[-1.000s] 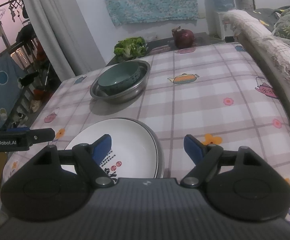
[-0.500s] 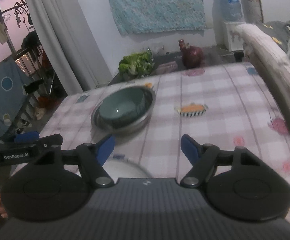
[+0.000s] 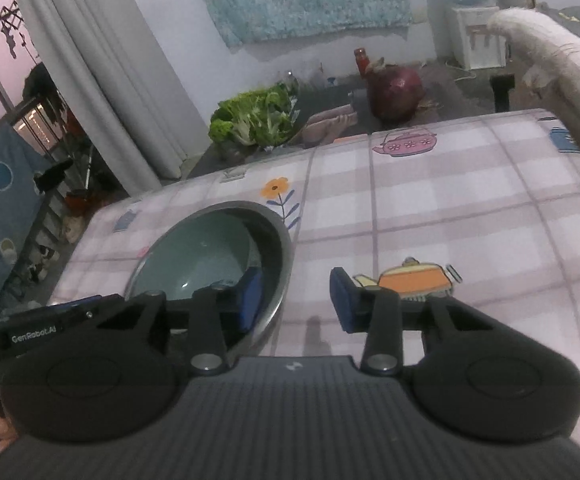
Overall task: Organize plates and bowls
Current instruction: 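Move both grippers to the steel bowl holding the green bowl and grasp its rim, then lift the steel bowl with the green bowl using both grippers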
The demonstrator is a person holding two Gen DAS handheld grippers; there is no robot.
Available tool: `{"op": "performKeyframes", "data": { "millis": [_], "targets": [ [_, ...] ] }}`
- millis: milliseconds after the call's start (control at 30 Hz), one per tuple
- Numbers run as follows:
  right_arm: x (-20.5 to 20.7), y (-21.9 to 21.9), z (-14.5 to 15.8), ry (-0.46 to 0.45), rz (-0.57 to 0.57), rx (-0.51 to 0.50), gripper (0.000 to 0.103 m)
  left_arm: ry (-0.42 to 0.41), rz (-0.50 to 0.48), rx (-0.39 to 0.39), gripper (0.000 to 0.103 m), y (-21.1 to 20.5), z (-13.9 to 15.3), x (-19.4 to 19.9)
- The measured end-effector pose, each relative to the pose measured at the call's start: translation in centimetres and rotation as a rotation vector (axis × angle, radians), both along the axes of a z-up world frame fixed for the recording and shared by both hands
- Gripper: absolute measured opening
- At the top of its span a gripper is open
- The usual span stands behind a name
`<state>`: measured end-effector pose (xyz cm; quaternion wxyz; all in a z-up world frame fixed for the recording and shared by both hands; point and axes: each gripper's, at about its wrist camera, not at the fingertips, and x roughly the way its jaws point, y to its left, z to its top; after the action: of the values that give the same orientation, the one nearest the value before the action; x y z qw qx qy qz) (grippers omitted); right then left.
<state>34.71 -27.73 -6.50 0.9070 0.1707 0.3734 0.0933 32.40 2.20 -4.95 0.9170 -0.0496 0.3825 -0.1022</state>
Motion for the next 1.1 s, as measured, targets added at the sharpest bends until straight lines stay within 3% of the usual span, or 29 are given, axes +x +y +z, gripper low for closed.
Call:
{"op": "performKeyframes", "data": {
  "millis": [267,433,533,1100],
  "targets": [
    [2.8,1.1,-2.6,0.054,0.034,0.024,0.025,0.052,-0.039,-0.010,0.034,-0.7,-1.7,2.3],
    [3.7,2.2,-3.4,0.059,0.061,0.014,0.015,0.086,-0.041,-0.040,0.024,-1.0,-2.2,3.2],
    [3.9,2.3,-3.5,0.058,0.059,0.028,0.014,0.094,-0.037,-0.068,0.018,-1.0,-2.3,3.4],
    [3.5,2.4,-3.4,0.063,0.047,0.071,0.011,0.136,0.025,-0.136,0.016,-0.1,-1.9,2.7]
  ]
}}
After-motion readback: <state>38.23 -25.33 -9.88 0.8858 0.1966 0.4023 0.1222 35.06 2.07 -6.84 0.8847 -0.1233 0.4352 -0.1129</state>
